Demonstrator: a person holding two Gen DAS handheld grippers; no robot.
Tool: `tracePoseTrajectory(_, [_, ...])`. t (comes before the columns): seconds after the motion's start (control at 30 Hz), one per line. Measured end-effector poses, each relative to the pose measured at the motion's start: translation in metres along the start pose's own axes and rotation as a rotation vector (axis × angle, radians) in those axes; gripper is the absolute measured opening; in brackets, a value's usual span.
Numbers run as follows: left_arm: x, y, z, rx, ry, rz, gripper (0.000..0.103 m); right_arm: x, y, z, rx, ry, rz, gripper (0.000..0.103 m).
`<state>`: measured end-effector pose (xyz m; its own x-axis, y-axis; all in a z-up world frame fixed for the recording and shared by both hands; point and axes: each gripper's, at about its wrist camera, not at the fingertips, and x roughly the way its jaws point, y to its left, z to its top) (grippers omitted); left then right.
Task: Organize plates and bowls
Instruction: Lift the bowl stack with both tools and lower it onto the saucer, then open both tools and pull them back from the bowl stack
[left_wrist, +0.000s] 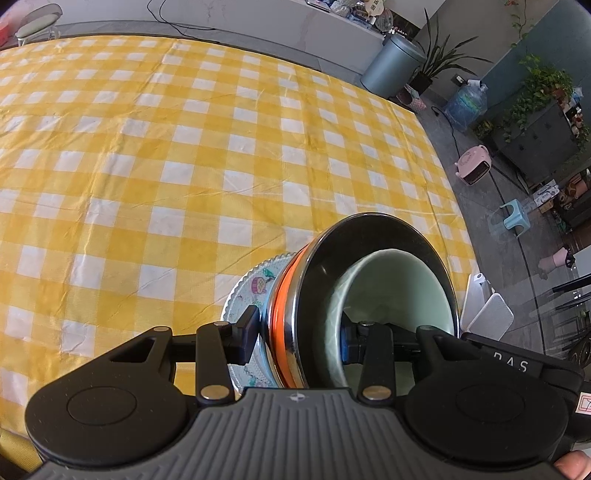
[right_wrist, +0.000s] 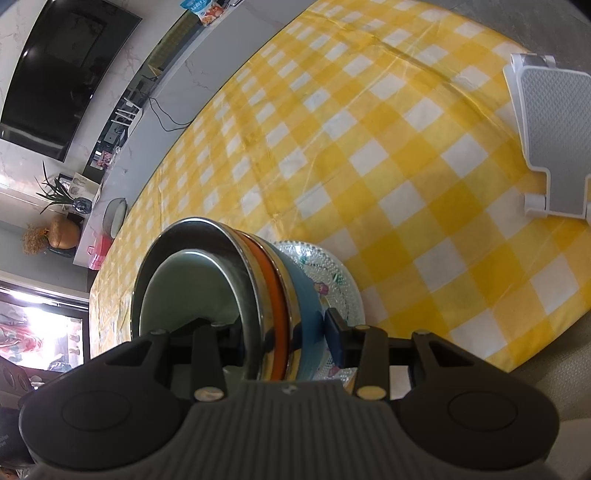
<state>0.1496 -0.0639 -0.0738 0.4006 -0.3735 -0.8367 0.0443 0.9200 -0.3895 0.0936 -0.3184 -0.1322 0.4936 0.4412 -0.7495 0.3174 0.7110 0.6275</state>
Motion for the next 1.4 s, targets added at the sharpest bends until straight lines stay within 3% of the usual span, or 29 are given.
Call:
tracePoseTrajectory(0.67, [0.002, -0.002, 0.005, 0.020, -0.005, 0.015, 0.043, 0.003, 0.002, 0.000, -0.040, -0.034, 0.023, 0.049])
tracePoseTrajectory(0.83, [0.002, 0.002, 0.006, -0.002, -0.012, -0.017, 0.055, 0.002, 0.004, 0.000, -0.060, -0.063, 0.015, 0.066])
tracePoseTrajectory(0.97, [-0.002, 0.004, 0.005, 0.003, -0.030, -0.038, 0.066, 0.003, 0.005, 0.000, -0.076, -0.078, 0.003, 0.073])
tracePoseTrajectory(1.4, [-0.053, 0.009, -0.008, 0.023, -0.132, -0.022, 0.070, -0.012, 0.015, -0.009, -0.086, -0.116, -0.063, 0.075])
